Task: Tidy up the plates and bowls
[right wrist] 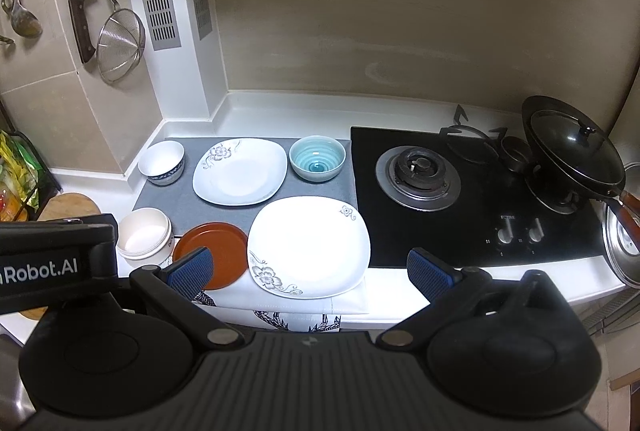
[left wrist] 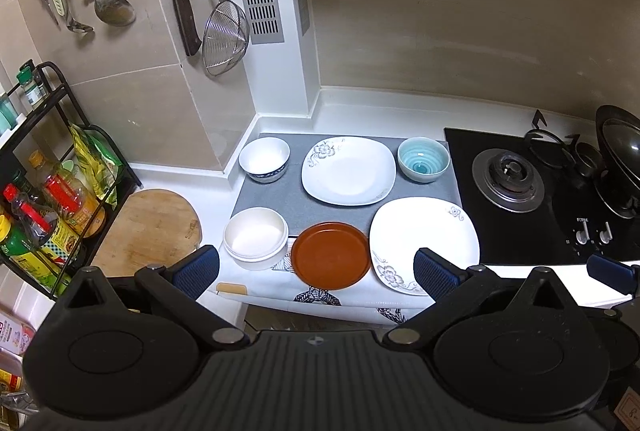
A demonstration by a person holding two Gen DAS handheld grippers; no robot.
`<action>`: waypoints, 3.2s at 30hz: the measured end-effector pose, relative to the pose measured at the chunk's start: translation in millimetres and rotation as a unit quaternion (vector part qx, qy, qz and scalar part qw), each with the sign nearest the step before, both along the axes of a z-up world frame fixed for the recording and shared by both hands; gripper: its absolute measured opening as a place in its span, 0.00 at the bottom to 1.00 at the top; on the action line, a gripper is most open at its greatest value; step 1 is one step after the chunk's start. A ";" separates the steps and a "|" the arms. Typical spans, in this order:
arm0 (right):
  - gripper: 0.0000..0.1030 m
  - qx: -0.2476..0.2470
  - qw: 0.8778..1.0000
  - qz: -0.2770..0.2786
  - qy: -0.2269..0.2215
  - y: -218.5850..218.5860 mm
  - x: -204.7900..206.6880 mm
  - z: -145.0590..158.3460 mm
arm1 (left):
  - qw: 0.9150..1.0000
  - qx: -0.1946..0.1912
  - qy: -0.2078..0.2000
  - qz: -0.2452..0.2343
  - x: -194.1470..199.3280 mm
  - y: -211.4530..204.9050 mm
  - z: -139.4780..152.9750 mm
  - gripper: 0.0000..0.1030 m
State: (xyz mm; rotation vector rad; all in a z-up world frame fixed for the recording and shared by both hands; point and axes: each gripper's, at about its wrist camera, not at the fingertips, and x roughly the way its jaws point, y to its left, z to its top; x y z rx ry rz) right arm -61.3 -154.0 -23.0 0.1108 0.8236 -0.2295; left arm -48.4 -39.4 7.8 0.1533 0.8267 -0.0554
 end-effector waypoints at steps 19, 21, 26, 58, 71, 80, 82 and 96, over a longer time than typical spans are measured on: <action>1.00 -0.018 1.000 0.007 -0.001 6.4 8.0 2.6 | 1.000 -0.007 0.000 -0.006 9.6 0.3 -6.0 1.00; 1.00 -0.015 1.000 0.005 0.003 7.1 11.9 1.8 | 1.000 -0.006 0.002 -0.007 12.2 0.8 -7.3 1.00; 1.00 -0.005 1.000 0.001 0.011 8.7 22.9 -1.4 | 1.000 -0.003 0.000 -0.010 20.8 4.0 -9.7 1.00; 1.00 0.086 0.994 0.036 0.059 -41.5 154.6 -119.2 | 0.983 -0.081 0.131 -0.102 209.7 31.9 -162.4 1.00; 1.00 0.279 0.960 0.008 -0.017 -181.9 159.9 -203.9 | 0.945 -0.095 0.270 -0.160 315.4 -48.0 -298.0 0.48; 0.81 0.333 0.942 0.037 0.023 -233.5 169.2 -268.6 | 0.934 -0.111 0.316 -0.129 325.9 -63.8 -341.9 0.45; 0.75 0.366 0.929 0.031 0.036 -241.6 171.6 -287.1 | 0.926 -0.129 0.336 -0.117 322.5 -62.8 -348.6 0.40; 0.40 0.431 0.898 0.043 0.078 -251.9 191.8 -336.7 | 0.905 -0.157 0.384 -0.091 296.3 -53.0 -360.9 0.37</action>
